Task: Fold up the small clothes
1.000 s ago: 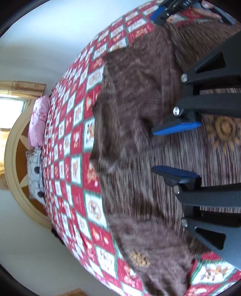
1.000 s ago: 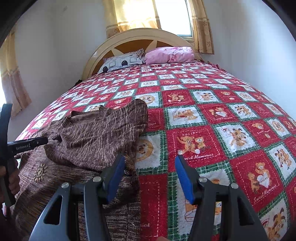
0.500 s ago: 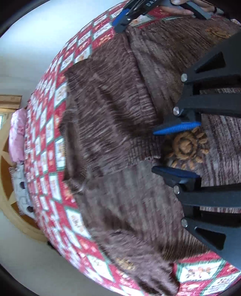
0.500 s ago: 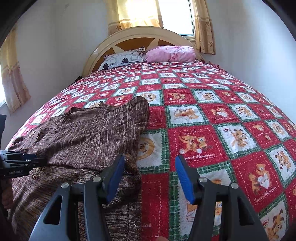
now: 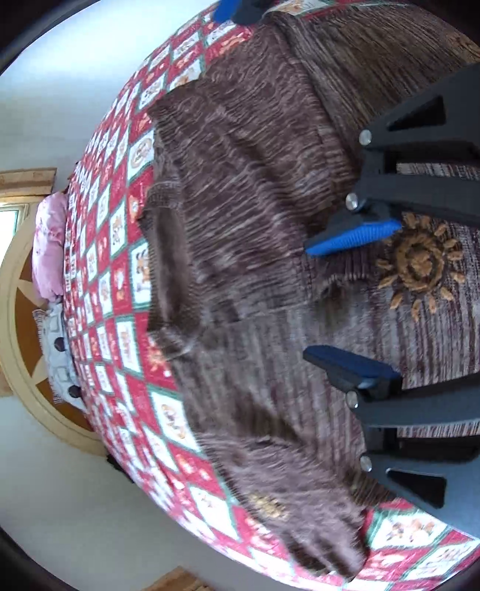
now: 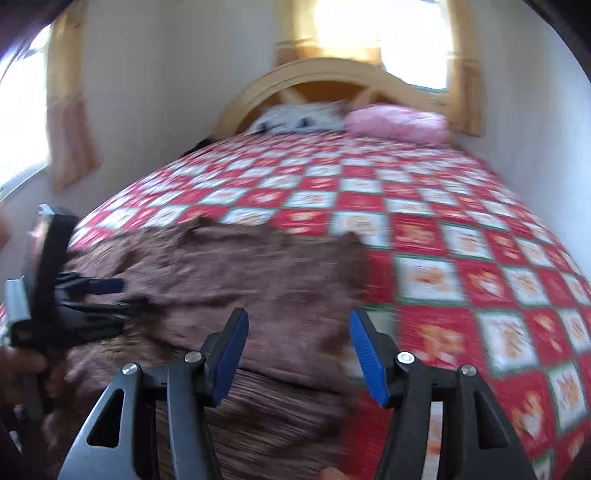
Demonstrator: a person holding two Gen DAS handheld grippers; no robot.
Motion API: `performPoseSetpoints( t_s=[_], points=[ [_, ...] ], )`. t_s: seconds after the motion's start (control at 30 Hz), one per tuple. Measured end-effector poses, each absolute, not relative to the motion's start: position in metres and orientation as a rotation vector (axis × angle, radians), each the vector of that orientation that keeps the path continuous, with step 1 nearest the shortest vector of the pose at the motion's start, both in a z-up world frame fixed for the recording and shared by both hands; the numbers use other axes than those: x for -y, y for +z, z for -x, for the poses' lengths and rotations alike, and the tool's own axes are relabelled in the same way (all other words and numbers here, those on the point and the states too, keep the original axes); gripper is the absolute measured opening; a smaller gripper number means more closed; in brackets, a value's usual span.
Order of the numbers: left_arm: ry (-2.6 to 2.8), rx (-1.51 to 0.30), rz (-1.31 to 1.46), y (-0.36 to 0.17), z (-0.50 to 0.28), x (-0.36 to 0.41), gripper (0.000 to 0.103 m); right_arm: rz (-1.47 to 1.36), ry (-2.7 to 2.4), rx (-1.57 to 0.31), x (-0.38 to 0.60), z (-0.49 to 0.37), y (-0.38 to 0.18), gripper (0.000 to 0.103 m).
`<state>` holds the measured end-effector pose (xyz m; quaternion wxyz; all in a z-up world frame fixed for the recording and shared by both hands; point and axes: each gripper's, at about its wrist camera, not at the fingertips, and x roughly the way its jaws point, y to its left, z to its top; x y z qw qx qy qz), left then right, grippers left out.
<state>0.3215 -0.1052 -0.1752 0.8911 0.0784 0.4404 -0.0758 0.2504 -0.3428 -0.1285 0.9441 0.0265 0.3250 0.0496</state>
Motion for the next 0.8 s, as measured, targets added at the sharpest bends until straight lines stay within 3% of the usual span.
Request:
performPoseSetpoints(
  t_s=[0.07,0.17,0.23,0.43,0.57,0.67,0.8],
  points=[
    [-0.162,-0.906,-0.149,-0.175,-0.319,0.103,0.054,-0.072,0.213,-0.735,0.33,-0.267,-0.142,0.058],
    [-0.161,-0.892,-0.144,-0.175,-0.316,0.099,0.066,-0.017,0.105,-0.927,0.331,-0.281,-0.184,0.058],
    [-0.153,-0.89,-0.13,-0.18,-0.314,0.096,0.074,-0.053,0.079,-0.925,0.344,-0.272,-0.189,0.057],
    [-0.174,-0.869,-0.132,-0.181,-0.31,0.1,0.075,0.005,0.022,-0.93,0.345,-0.262,-0.185,0.057],
    [-0.179,-0.862,-0.106,-0.184,-0.31,0.097,0.08,-0.052,0.101,-0.818,0.336,-0.256,-0.139,0.057],
    [-0.176,-0.863,-0.103,-0.185,-0.309,0.097,0.086,-0.06,0.085,-0.796,0.34,-0.294,-0.125,0.057],
    [-0.179,-0.866,-0.078,-0.185,-0.308,0.092,0.092,-0.11,0.047,-0.905,0.366,-0.363,-0.157,0.057]
  ],
)
